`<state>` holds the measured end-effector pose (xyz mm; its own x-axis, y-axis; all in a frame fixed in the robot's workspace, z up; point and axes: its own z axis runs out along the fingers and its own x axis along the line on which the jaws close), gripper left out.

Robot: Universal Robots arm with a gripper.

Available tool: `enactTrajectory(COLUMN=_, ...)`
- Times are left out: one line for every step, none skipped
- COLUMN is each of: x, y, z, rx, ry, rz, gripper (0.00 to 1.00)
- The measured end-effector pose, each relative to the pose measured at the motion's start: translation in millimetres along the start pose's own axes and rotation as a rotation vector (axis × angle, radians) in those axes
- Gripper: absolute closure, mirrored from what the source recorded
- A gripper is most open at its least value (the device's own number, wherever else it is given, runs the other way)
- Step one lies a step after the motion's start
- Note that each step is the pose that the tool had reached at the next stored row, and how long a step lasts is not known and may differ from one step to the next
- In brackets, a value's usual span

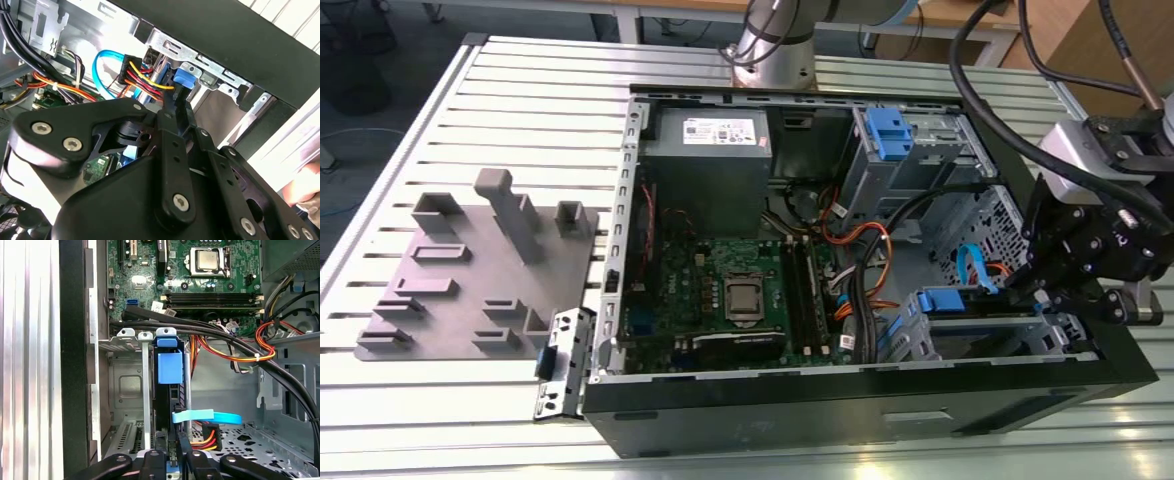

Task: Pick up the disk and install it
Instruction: 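Insert the second disk wire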

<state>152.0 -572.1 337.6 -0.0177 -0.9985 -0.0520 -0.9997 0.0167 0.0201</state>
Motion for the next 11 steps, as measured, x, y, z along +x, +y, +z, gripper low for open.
enactTrajectory(x=-0.1, y=0.0, z=0.5, rx=0.0, ry=0.0, rz=0.0, gripper=0.76)
enactTrajectory(x=-0.3, y=0.0, z=1.1, rx=0.0, ry=0.0001, rz=0.0, gripper=0.76)
enactTrajectory(x=-0.6, y=-0.4, z=1.9, rx=-0.0001, ry=0.0, rz=-0.001, gripper=0.76)
enactTrajectory(x=-0.8, y=-0.7, z=2.3, rx=-0.0001, ry=0.0, rz=-0.001, gripper=0.76)
enactTrajectory(x=-1.0, y=-1.1, z=2.6, rx=-0.0001, ry=-0.0002, rz=-0.001, gripper=0.76)
enactTrajectory(x=-1.1, y=-1.5, z=2.6, rx=-0.0001, ry=-0.0001, rz=-0.001, gripper=0.76)
enactTrajectory(x=-1.2, y=-1.8, z=2.6, rx=-0.0001, ry=0.0001, rz=-0.001, gripper=0.76)
enactTrajectory(x=-1.3, y=-2.3, z=2.6, rx=-0.0001, ry=0.0001, rz=-0.002, gripper=0.76)
enactTrajectory(x=-1.4, y=-3.0, z=2.6, rx=-0.0001, ry=0.0001, rz=-0.002, gripper=0.76)
enactTrajectory(x=-1.5, y=-3.6, z=2.6, rx=-0.0001, ry=0.0001, rz=-0.002, gripper=0.76)
enactTrajectory(x=-1.5, y=-4.3, z=2.6, rx=-0.0001, ry=-0.0001, rz=-0.002, gripper=0.76)
